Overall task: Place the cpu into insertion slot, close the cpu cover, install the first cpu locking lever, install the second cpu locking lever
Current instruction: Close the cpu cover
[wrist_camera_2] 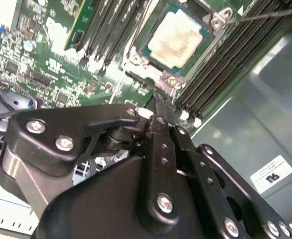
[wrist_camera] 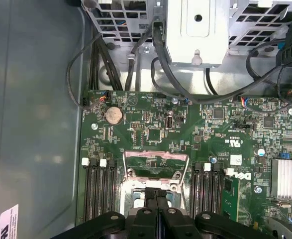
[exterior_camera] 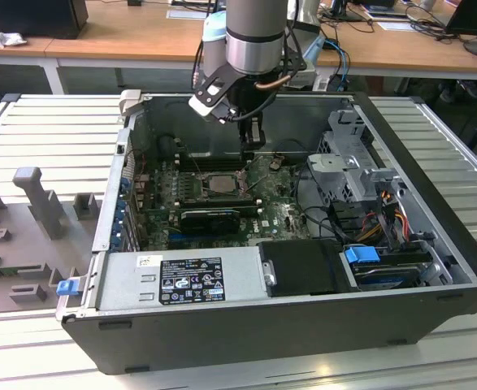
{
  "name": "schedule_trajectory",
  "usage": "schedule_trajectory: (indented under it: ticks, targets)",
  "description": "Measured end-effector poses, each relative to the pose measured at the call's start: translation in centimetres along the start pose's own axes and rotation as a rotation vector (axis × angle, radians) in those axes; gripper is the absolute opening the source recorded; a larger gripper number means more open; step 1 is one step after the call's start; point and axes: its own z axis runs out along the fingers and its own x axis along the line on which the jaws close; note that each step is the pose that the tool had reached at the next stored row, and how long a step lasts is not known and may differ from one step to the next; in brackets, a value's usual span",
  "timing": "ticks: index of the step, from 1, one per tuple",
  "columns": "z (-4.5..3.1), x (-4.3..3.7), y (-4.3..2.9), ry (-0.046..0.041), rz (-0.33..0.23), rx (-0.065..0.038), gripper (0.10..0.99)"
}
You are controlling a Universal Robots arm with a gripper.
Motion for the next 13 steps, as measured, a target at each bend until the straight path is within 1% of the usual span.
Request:
schedule_trajectory:
  ticks: [1, 4, 5, 7, 10, 13]
  targets:
    - [0.03, -0.03, 0.62, 0.0, 0.0, 0.004, 0.106]
    - [0.14, -0.08, 1.94, 0.0003, 0.0, 0.008, 0.106]
    - [0.17, -0.09, 2.37, 0.0005, 0.001, 0.009, 0.106]
    - [0.27, -0.12, 2.97, 0.0007, 0.001, 0.011, 0.106]
    - [0.7, -0.16, 3.32, 0.0007, 0.001, 0.016, 0.106]
    - [1.08, -0.19, 3.49, 0.0007, 0.001, 0.018, 0.106]
